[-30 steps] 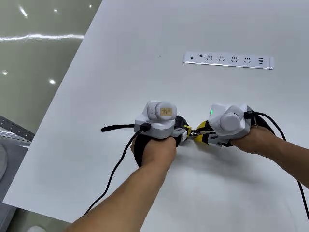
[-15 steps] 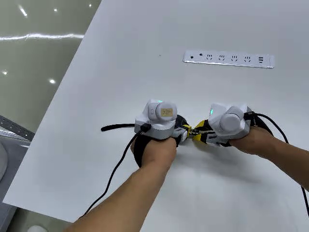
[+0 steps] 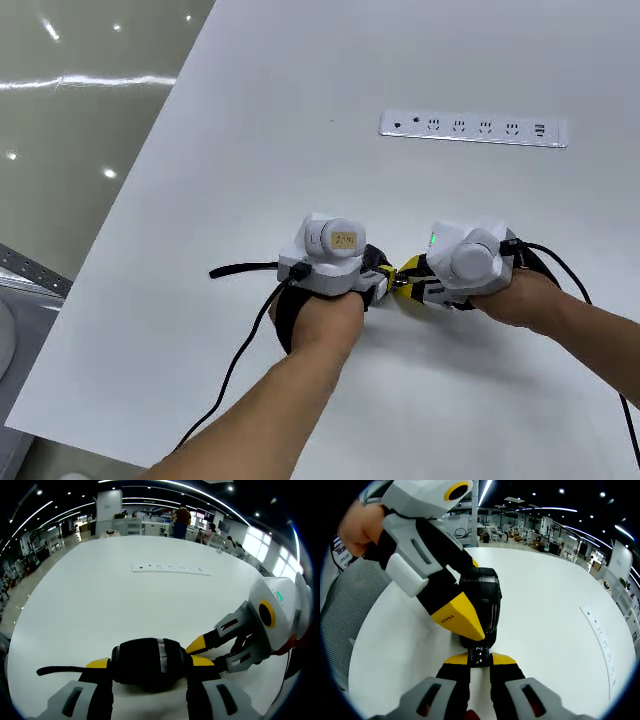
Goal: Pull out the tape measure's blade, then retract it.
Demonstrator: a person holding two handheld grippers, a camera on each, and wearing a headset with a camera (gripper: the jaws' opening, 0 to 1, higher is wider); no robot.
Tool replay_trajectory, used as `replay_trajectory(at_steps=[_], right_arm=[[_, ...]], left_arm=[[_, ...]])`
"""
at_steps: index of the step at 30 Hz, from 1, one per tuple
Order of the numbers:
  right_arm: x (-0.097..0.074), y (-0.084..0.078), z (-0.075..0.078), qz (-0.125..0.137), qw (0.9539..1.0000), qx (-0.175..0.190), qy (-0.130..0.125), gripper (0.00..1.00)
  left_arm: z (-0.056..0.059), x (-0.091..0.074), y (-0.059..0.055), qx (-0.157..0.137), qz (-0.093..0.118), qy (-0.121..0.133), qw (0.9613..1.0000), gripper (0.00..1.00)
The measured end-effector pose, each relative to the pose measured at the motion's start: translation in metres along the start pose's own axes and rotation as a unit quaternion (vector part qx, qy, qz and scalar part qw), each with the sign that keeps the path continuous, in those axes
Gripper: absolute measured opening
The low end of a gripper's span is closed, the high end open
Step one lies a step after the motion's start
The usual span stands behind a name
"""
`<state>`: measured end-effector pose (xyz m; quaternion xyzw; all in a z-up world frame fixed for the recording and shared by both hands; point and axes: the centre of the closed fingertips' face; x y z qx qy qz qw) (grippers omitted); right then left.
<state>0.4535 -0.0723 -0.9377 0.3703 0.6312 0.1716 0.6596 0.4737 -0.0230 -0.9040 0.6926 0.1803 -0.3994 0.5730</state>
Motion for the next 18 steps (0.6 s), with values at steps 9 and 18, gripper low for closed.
replay_trajectory(at_steps=[9, 18], right_arm=[[0.0023, 0.001, -0.0006, -0.014, 0.9999, -0.001, -0.008, 0.14], [0.0034, 0.0014, 0.0003, -0.023, 0.9997, 0.002, -0.013, 0.14]], left_arm=[[0.0002, -0.0006, 0.0001, 0.002, 0.0, 0.0, 1.0, 0.56], [-0.0001, -0.0005, 0.0002, 0.001, 0.0, -0.002, 1.0, 0.56]])
Point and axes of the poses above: the centre of the closed fingertips' face, and the gripper's own axes: x roughly forward along the fingers, z roughly to its right, y roughly out of its top, and after that the axes turned 9 degrees about x, right-handed
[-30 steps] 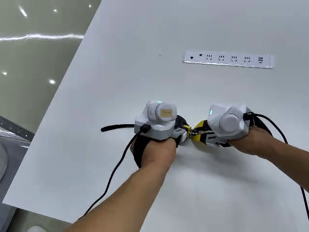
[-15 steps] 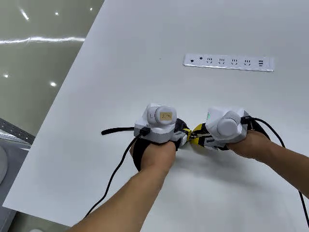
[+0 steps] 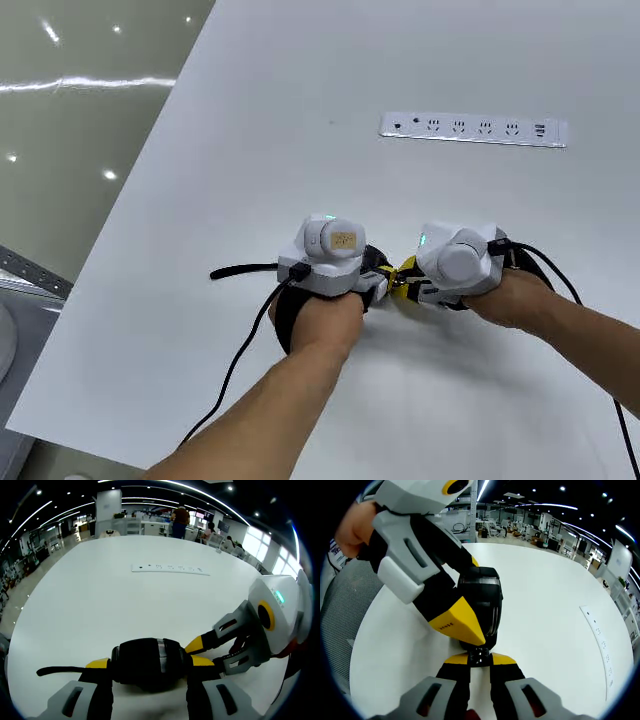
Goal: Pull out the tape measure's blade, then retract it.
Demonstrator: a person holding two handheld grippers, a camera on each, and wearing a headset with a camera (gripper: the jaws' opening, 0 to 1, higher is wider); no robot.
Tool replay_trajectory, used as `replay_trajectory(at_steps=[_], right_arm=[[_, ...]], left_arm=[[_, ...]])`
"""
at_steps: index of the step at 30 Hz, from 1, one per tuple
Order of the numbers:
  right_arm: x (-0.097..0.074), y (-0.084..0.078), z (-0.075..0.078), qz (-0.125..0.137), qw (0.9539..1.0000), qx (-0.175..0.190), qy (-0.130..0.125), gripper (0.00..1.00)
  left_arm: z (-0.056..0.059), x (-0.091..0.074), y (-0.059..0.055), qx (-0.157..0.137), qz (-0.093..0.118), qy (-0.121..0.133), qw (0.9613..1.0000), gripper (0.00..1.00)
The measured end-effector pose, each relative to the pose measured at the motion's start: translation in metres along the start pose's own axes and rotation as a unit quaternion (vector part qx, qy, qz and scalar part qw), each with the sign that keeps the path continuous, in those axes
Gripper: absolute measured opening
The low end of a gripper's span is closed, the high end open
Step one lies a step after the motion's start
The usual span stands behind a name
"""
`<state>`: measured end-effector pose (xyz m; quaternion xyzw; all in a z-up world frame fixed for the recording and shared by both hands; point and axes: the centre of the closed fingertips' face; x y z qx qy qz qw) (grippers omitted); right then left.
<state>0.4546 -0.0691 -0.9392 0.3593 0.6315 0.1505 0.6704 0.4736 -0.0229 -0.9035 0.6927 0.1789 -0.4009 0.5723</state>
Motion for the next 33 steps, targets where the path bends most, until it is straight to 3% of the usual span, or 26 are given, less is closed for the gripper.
replay_trajectory(at_steps=[16, 33], right_arm=[[0.0021, 0.0007, 0.0, -0.034, 0.9993, -0.012, -0.002, 0.14], [0.0002, -0.0003, -0.0002, -0.032, 0.9993, -0.019, 0.001, 0.15]], left_arm=[[-0.0006, 0.0004, 0.0001, 0.0, -0.001, 0.0, 1.0, 0.56], [-0.0008, 0.0009, 0.0013, -0.002, 0.007, 0.005, 1.0, 0.58]])
Point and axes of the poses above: the centre of the closed fingertips' face, and the gripper's own axes: x roughly forward along the fingers, z roughly to its right, y roughly out of its top, and after that the axes turned 9 degrees about x, right-handed
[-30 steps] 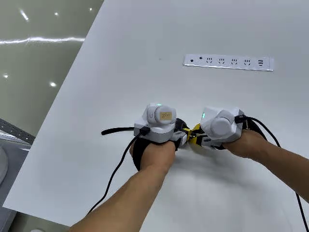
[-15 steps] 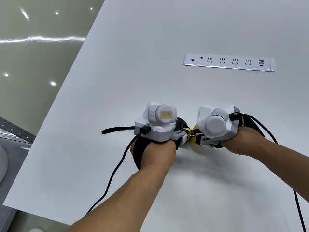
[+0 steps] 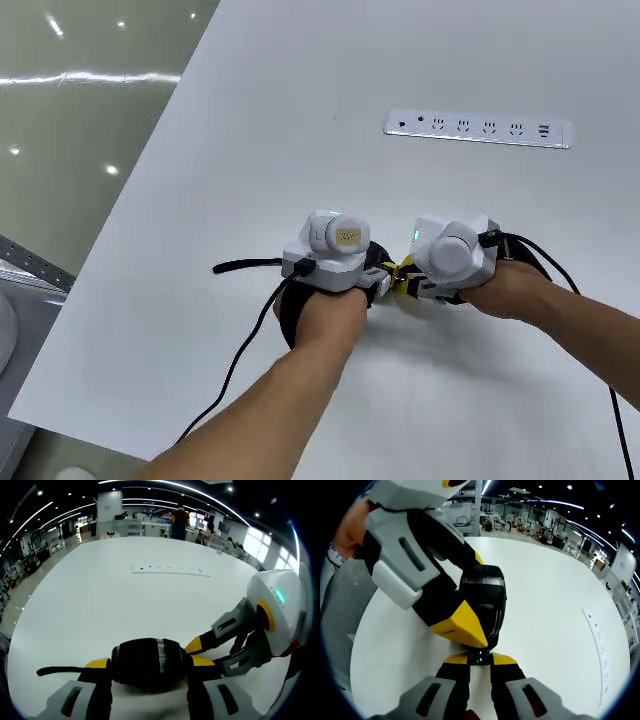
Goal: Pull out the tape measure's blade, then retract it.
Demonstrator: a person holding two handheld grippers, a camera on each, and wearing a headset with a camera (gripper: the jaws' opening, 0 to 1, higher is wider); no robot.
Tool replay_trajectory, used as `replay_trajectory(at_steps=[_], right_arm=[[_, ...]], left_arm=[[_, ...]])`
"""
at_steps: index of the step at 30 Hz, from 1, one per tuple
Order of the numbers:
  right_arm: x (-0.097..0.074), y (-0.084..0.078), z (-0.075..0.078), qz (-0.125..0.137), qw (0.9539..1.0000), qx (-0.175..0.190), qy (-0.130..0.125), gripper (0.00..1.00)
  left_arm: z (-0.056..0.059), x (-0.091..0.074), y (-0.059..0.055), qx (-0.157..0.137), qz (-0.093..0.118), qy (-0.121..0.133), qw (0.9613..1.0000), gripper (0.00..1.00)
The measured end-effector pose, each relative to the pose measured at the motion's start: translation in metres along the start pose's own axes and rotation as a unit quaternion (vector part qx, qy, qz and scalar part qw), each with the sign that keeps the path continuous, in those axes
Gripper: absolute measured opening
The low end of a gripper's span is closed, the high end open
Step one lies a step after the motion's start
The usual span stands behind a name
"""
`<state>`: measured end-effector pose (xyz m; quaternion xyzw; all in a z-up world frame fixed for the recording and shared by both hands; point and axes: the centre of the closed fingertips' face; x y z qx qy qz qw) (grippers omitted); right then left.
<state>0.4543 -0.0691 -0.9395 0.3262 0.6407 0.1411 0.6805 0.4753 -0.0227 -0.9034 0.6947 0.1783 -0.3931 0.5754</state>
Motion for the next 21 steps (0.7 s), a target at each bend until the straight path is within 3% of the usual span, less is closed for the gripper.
replay_trajectory(at_steps=[6, 21], right_arm=[[0.0, 0.0001, 0.0003, 0.002, 1.0, 0.002, 0.0, 0.16], [-0.0003, 0.0024, 0.0012, 0.019, 0.9991, 0.031, -0.022, 0.17]], left_arm=[[-0.0001, 0.0001, -0.0002, -0.003, -0.001, -0.001, 1.0, 0.59], [-0.0015, -0.0027, 0.0002, -0.019, 0.019, -0.012, 0.9996, 0.61]])
Point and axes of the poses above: the centre of the closed fingertips' face, and the gripper's own axes: x roughly forward along the fingers, z roughly to its right, y roughly out of its top, and after that the axes turned 9 degrees about x, right-handed
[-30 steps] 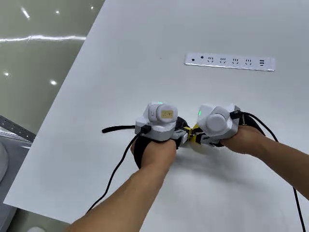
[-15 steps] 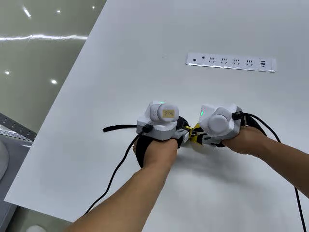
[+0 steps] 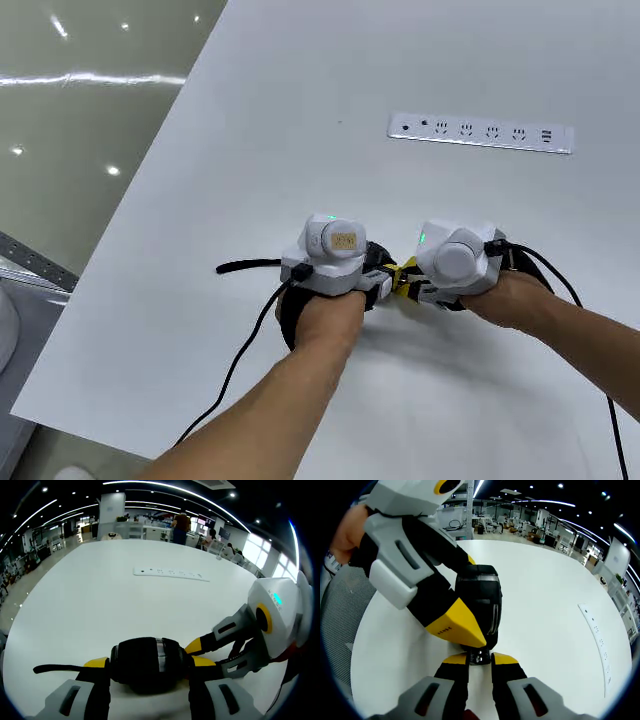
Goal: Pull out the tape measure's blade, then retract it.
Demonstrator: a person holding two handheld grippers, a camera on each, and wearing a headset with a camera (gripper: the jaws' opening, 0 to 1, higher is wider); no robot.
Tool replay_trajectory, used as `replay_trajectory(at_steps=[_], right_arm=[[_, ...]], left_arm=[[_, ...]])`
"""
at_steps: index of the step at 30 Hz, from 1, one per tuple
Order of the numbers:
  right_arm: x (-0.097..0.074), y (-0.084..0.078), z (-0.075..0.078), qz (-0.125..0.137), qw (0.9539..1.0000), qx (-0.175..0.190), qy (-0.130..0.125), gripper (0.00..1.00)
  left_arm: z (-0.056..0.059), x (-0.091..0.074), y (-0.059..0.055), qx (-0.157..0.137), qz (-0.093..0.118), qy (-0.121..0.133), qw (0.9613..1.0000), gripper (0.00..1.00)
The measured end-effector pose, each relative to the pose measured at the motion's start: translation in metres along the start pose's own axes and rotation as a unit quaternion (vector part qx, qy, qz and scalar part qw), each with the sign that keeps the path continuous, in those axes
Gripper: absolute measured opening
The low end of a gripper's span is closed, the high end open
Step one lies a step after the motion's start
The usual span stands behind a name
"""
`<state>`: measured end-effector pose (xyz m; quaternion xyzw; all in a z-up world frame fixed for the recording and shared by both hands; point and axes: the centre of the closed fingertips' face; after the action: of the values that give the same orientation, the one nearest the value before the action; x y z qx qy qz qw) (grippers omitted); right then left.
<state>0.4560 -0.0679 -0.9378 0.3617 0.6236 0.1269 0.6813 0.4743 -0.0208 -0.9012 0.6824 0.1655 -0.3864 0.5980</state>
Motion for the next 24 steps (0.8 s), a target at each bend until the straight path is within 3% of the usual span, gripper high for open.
replay_trajectory(at_steps=[12, 24], right_arm=[[-0.003, 0.0, 0.001, 0.006, 0.9992, 0.035, -0.018, 0.22], [-0.017, 0.004, -0.005, 0.016, 0.997, 0.068, -0.032, 0.27]], left_arm=[[0.001, -0.004, 0.003, 0.013, 0.006, -0.01, 0.9998, 0.66], [-0.006, -0.018, 0.0, 0.03, 0.003, -0.008, 0.9995, 0.68]])
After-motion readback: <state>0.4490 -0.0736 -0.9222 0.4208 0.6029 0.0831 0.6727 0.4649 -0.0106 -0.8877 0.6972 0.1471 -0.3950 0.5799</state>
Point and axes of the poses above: the centre of the closed fingertips' face, and the gripper's own axes: x roughly forward along the fingers, z roughly to its right, y roughly out of its top, and after that the axes turned 9 degrees about x, right-handed
